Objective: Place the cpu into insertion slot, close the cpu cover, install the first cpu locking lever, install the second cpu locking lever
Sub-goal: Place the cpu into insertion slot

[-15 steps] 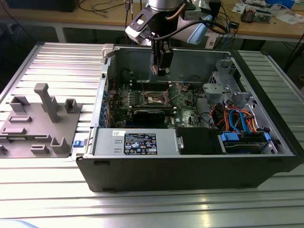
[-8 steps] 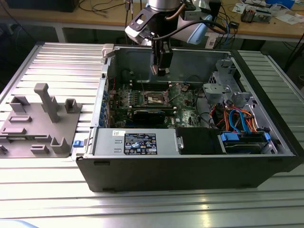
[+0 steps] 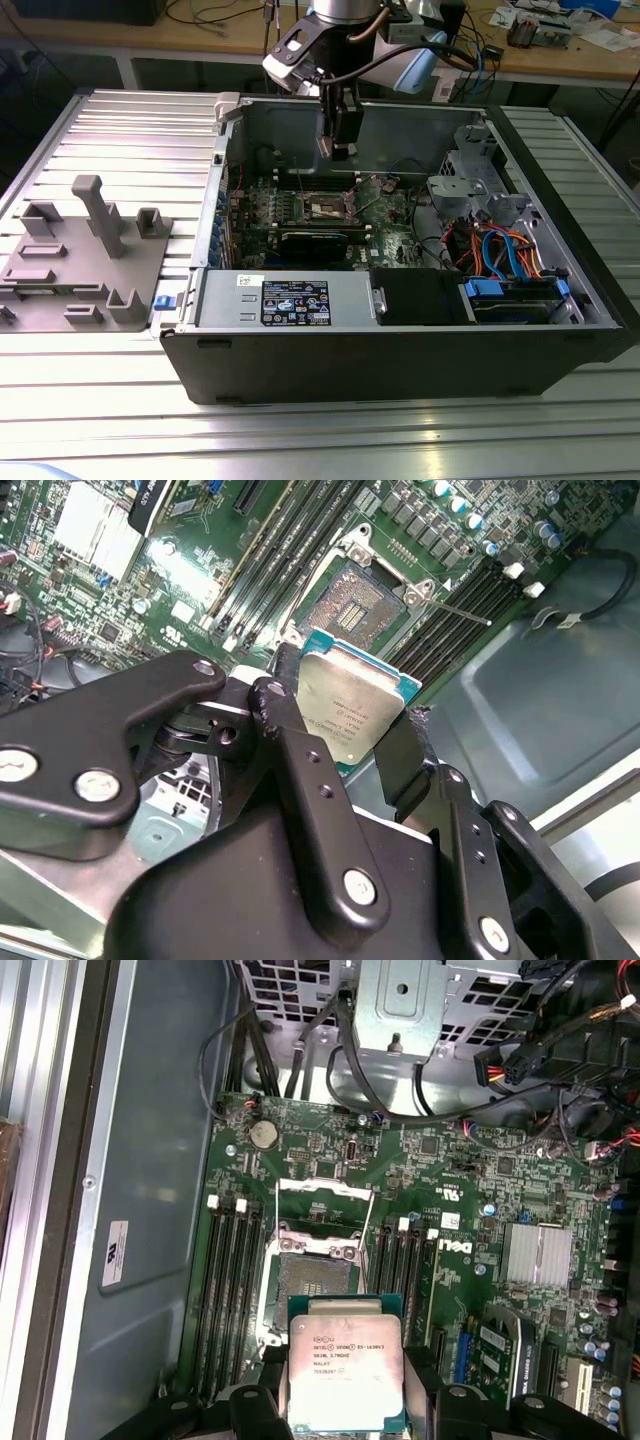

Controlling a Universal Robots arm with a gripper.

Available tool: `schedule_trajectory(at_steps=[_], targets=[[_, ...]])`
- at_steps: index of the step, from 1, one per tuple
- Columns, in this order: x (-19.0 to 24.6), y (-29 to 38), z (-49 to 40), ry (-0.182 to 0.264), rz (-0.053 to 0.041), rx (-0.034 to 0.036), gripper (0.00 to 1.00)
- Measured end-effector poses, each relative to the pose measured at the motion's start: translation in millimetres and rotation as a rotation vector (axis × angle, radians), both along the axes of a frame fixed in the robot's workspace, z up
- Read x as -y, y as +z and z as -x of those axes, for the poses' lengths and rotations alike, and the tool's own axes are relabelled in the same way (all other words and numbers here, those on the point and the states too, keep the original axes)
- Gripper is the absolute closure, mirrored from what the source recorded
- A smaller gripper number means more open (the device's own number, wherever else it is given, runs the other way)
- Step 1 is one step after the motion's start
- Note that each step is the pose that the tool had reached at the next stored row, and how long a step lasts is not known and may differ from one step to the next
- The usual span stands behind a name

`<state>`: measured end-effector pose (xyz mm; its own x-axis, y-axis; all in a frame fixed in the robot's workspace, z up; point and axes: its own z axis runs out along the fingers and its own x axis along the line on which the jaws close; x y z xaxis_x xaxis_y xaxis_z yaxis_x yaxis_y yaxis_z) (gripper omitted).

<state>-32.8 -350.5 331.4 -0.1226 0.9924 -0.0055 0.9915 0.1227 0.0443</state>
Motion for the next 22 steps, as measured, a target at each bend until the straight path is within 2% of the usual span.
schedule_trajectory(at_steps=[22], targets=[[0.0,-0.5,0.0,-0.045,0.0001,0.0000,0.46]])
